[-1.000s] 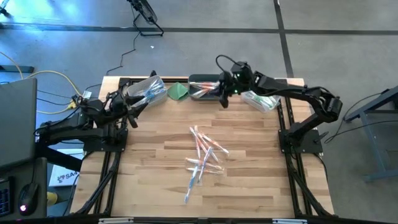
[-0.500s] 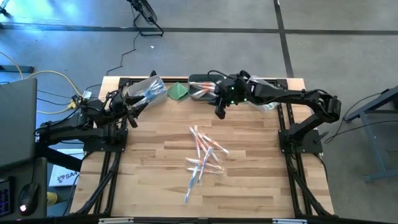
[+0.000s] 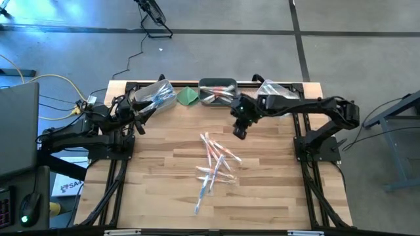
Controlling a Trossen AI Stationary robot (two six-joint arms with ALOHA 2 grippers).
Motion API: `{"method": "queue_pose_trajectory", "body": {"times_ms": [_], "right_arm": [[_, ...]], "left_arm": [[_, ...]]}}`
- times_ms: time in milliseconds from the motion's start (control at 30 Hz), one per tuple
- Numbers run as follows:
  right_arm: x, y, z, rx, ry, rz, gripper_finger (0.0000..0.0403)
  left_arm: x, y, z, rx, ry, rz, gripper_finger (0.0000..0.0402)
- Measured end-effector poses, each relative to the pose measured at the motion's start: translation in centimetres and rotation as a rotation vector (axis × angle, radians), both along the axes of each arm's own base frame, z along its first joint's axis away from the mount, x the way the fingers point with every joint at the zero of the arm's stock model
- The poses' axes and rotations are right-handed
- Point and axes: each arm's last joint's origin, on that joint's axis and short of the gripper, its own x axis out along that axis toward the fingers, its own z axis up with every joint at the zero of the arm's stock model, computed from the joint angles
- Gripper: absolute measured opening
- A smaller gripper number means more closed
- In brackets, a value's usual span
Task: Pick & Place Toothbrushes
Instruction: Put the orange toothbrush into the blue bin
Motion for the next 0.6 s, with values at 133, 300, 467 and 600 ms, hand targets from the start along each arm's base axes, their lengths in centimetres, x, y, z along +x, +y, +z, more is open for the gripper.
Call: {"method": "queue_pose_trajectory", "body": {"times_ms": [133,300,467,600], "right_arm": [[-0.1,1.4,-0.2,0.007,0.054,-0.017,0.0004],[0.2,3.4,-0.3,0.033,0.061,-0.032,0.0042],[0.4,5.1,-0.3,0.026,0.065,-0.105,0.0101],[0.5,6.2,-0.3,0.059,0.063,-0.143,0.0127]], "left_arm": [[0.0,0.0,0.0,0.0,0.0,0.0,0.0179],[0.0,0.0,0.0,0.0,0.0,0.0,0.0179],[0.0,0.0,0.0,0.0,0.0,0.0,0.0179],[0.0,0.0,0.0,0.0,0.001,0.0,0.0179]]}}
